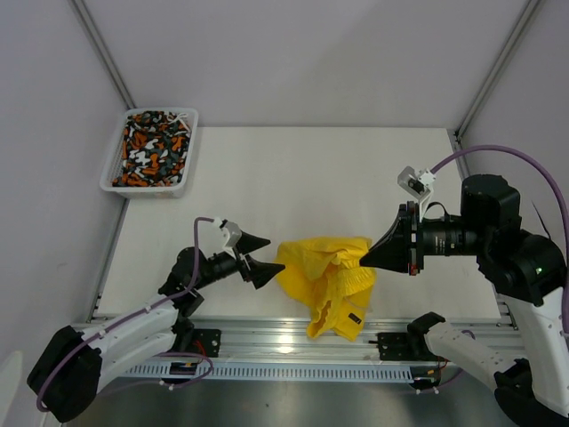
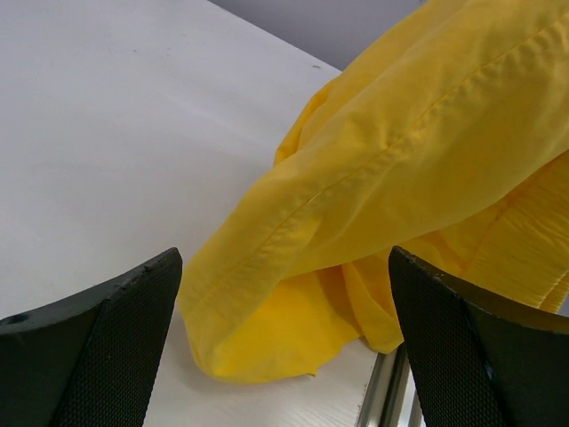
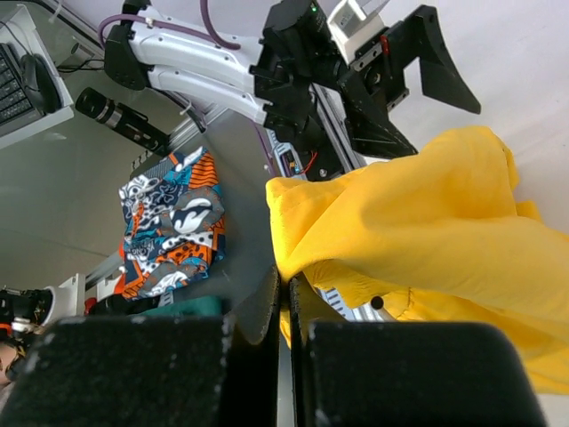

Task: Fold and stack the shorts

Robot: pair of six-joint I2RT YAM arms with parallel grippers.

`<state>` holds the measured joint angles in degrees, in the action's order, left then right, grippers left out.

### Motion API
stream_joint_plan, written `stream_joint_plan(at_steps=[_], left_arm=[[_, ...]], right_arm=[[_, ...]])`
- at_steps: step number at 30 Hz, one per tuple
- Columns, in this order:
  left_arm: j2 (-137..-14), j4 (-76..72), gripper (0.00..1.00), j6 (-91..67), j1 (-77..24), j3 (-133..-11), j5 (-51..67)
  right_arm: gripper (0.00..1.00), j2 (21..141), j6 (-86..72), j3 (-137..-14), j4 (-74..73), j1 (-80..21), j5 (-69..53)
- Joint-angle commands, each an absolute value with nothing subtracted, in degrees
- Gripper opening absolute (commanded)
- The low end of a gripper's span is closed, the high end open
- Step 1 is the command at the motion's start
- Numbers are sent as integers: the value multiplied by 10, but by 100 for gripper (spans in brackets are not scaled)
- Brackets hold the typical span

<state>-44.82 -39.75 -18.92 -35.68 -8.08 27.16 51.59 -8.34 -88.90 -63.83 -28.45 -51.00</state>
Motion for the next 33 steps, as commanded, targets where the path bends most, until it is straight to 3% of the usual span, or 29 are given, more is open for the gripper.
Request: stream_joint_plan(at_steps=[1, 19, 21, 25, 33], left_arm=[[-464, -463, 99, -147, -352, -102, 269], [-610, -442, 97, -40, -333, -177, 381], [-620, -411, 88, -31, -333, -191, 397], [-650, -374, 62, -23, -333, -206, 378], [-676, -345, 63, -26, -334, -219, 359]], right_arm=[[0, 519, -98, -906, -599, -287, -543], [0, 526, -120, -915, -583, -287, -576], [0, 528, -120, -918, -581, -286, -577], [0, 531, -119, -932, -581, -286, -577], [0, 543, -118, -979, -601, -282, -536]])
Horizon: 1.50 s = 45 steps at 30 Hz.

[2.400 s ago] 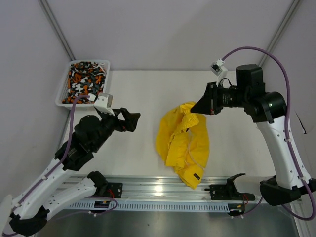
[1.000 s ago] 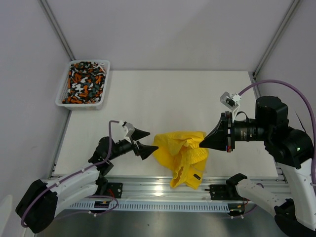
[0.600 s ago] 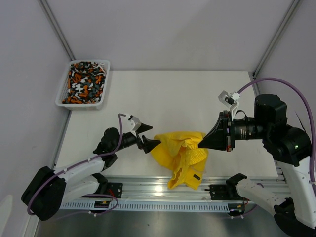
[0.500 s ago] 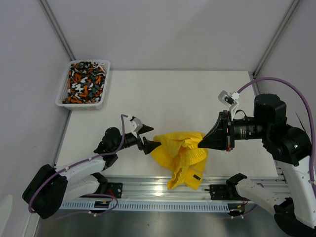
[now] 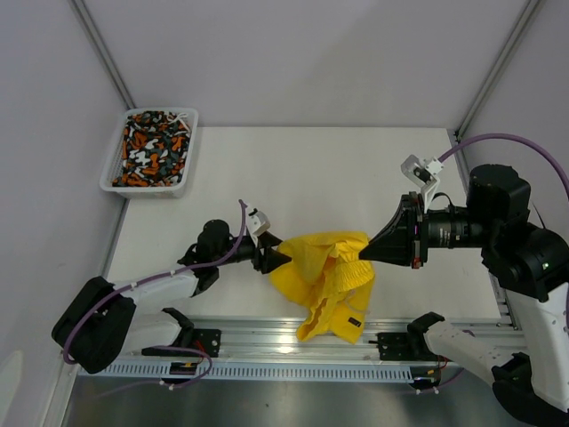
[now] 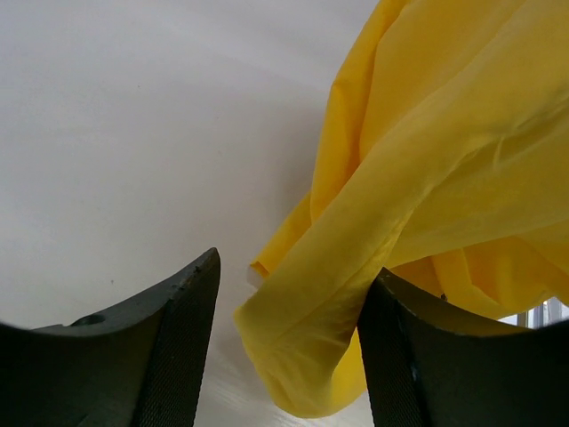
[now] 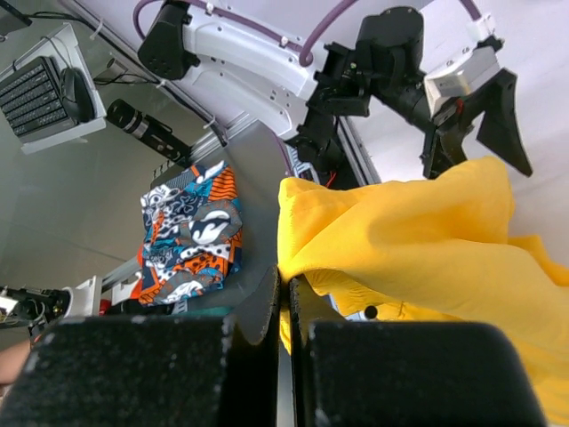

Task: Fold and stack the shorts

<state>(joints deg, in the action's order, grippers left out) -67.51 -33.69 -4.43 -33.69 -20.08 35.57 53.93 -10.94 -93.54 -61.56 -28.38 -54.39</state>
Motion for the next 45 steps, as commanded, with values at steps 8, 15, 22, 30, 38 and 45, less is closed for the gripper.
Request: stream_joint_plan(at_steps=[8, 15, 22, 30, 38, 45], left_arm=[[-669, -336, 53, -22, -334, -215, 333], [-693, -321, 11, -21, -334, -240, 359], [-692, -279, 0, -30, -334, -259, 330], [-491, -131, 0, -138, -334, -308, 41], [-387, 206, 0, -135, -334, -561, -47], [-280, 326, 0, -100, -334, -728, -78]], right_arm=[[0, 555, -120, -1020, -611, -280, -531], [0, 547, -119, -1010, -612, -280, -529], [0, 547, -124, -984, -615, -280, -475], [0, 558, -148, -958, -588, -276, -417], [0, 551, -310, -961, -443, -283, -577], [0, 504, -440, -1043, -373, -287, -617]])
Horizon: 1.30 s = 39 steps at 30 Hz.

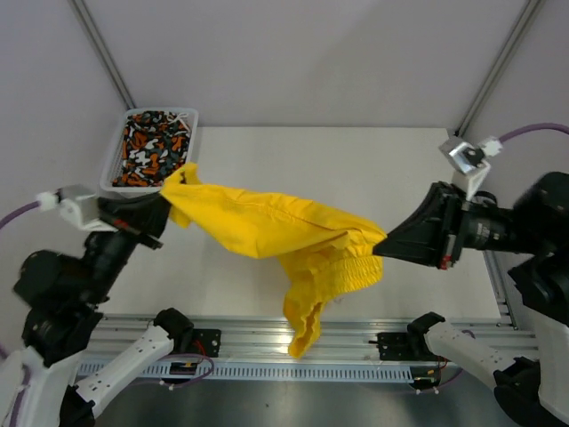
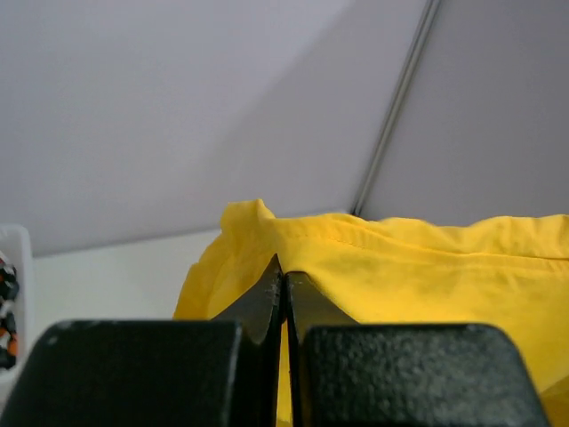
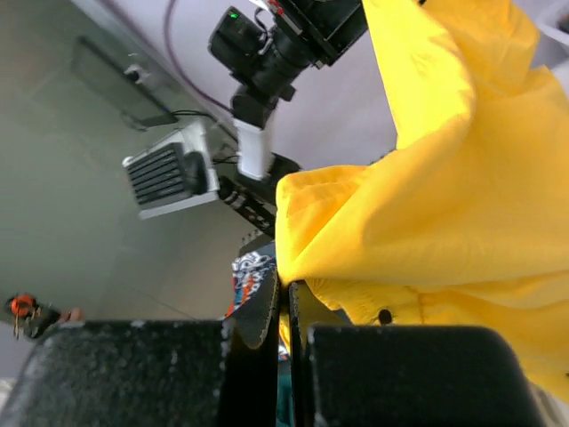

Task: Fold and stack the shorts

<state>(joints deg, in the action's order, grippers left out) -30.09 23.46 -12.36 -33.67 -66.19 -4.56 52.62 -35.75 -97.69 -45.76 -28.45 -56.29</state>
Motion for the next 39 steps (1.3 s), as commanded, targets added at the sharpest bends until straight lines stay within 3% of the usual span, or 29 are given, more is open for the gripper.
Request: stream_joint_plan(at_steps=[1, 6, 7, 9, 10, 12, 18, 28, 39], left_arm=[[-280, 331, 0, -91, -334, -763, -76], [-370, 356, 0, -3, -334, -974, -105], [-395, 367, 0, 0, -334, -1083, -105], [-465, 405, 0, 21, -334, -1154, -99], [-495, 416, 0, 22, -334, -1230, -97], [-504, 430, 0, 23, -334, -1254, -94], [-423, 386, 0, 6, -334, -1144, -66], [-377, 400, 0, -47, -334, -1117, 12], [-428, 326, 0, -26, -334, -1033, -31]], right_arm=[[0, 517, -437, -1082, -397, -286, -614], [0, 654, -323, -1287, -595, -283, -525], [0, 707, -322, -1323, -612, -283, -526], [0, 732, -356, -1362, -574, -283, -568], [0, 729, -399, -1330, -501, -282, -590], [0, 713, -436, -1286, -405, -278, -608], [0, 642, -526, -1125, -265, -272, -641], [0, 554, -521, -1115, -320, -268, -634], [0, 619, -411, -1086, -403, -239, -613]])
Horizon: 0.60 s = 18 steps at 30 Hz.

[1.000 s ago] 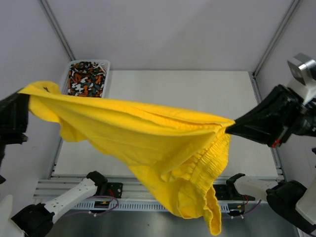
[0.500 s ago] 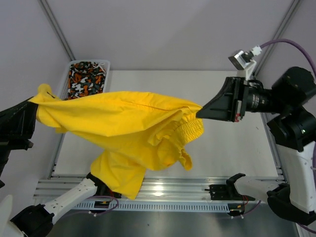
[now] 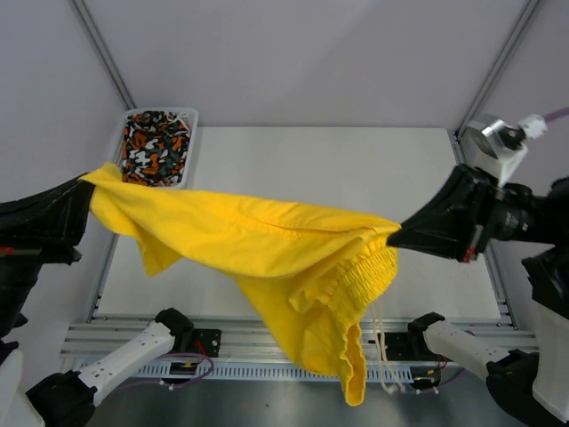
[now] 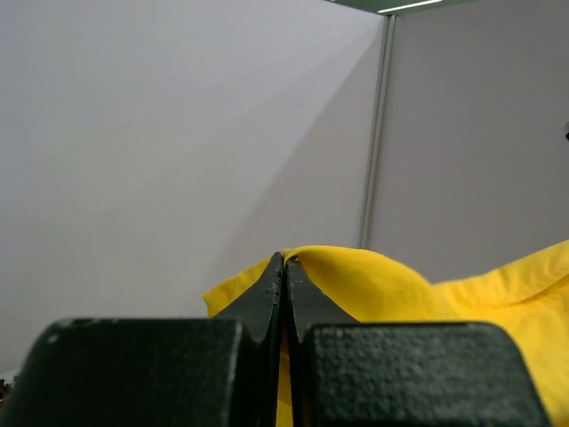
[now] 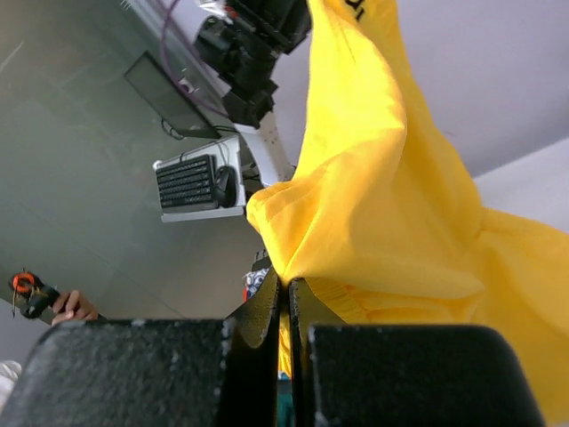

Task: Fold and stack the shorts

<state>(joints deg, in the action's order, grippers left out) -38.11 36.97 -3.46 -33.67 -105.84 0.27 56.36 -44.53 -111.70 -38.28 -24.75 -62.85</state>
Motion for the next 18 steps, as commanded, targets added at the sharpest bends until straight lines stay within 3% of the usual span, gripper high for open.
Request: stream_joint_plan(at_steps=[1, 9, 18], left_arm=[[-435, 317, 0, -22, -334, -1028, -39], [-463, 309, 0, -5, -334, -1076, -50], [-400, 288, 0, -16, -334, -1051, 18]], right_arm=[[0, 625, -414, -1078, -392, -235, -617], [0, 645, -481, -1065, -297, -207, -665], [0, 604, -570, -1078, -232, -209, -680]])
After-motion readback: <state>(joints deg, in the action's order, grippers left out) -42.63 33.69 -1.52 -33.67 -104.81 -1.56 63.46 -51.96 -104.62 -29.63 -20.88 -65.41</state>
